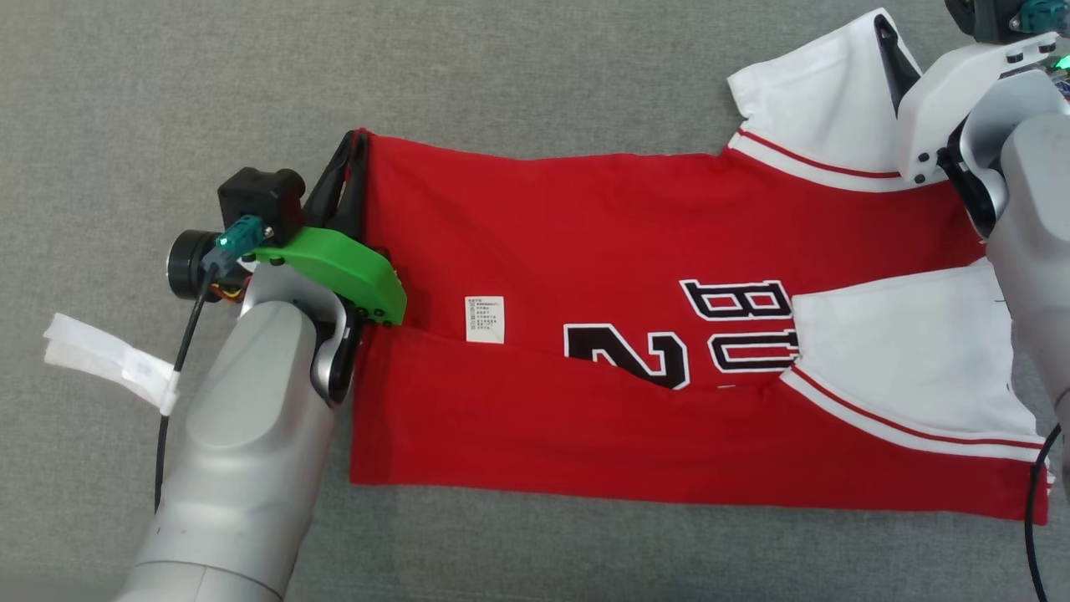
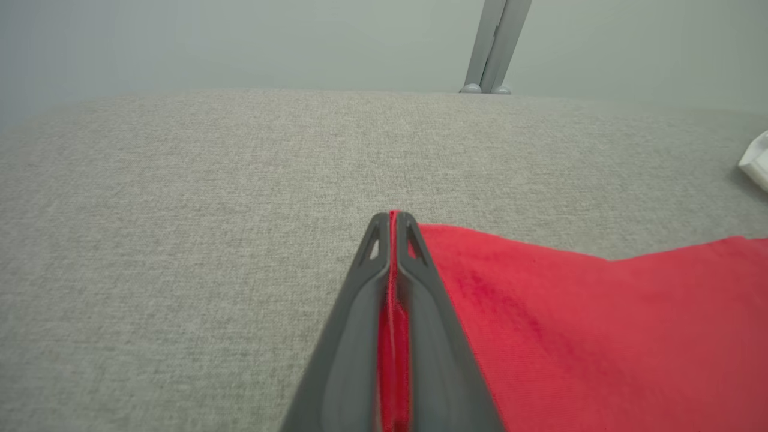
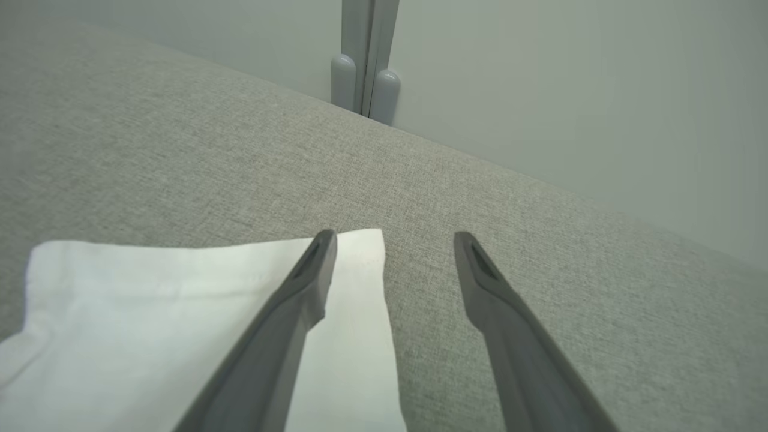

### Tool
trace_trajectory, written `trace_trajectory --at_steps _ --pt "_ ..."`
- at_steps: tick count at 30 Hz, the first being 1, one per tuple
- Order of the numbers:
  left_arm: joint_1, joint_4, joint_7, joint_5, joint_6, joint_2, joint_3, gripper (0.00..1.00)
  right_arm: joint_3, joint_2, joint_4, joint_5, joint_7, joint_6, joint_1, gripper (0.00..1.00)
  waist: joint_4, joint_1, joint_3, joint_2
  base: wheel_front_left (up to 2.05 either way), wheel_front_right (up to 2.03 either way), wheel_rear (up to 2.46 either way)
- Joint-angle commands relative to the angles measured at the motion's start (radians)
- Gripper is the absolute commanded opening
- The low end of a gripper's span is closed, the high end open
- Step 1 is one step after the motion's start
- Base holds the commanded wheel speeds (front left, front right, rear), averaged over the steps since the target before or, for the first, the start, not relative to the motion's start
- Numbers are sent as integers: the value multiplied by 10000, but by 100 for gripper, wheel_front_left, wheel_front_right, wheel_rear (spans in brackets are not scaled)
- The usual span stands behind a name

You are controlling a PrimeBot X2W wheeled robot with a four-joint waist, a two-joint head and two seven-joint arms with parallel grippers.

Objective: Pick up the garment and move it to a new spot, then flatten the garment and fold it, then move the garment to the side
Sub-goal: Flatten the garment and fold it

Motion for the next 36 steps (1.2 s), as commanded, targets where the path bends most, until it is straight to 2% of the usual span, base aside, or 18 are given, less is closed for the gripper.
trace_trajectory --at_steps 1,4,5,6,7,13,18,26,36 --pt "-103 -107 3 -84 -28 11 -75 0 7 -75 219 85 107 -17 -115 100 373 -1 294 0 0 0 0" --pt "-61 -271 3 -234 -29 -12 -245 0 -46 1 708 263 388 -17 -256 100 490 -1 354 0 0 0 0" --pt "-48 -307 1 -256 -29 -17 -279 0 -63 15 798 329 403 -17 -278 95 511 -1 361 0 0 0 0" --pt "-35 -347 3 -300 -29 -25 -320 0 -3 -15 912 291 412 -17 -298 50 526 -1 375 0 0 0 0" --pt "-32 -372 3 -333 -29 -28 -332 0 60 -43 979 261 381 -16 -304 0 528 -1 389 0 0 0 0" --pt "20 -736 2 -245 -28 44 -78 0 -208 -450 985 82 -978 -17 -617 0 431 -1 339 0 0 0 0" --pt "267 -1436 3 57 -28 119 365 0 -1049 -514 495 -451 -1721 -17 -796 0 240 -1 158 0 0 0 0" --pt "996 -2103 2 538 -29 287 966 0 -2683 277 -1806 -937 -1762 -17 698 0 -330 -1 -509 0 0 0 0" --pt "2567 -2207 3 944 -29 451 1831 0 -3492 1145 -3991 -324 -1764 -17 3763 0 -1133 -1 -1670 0 0 0 0"
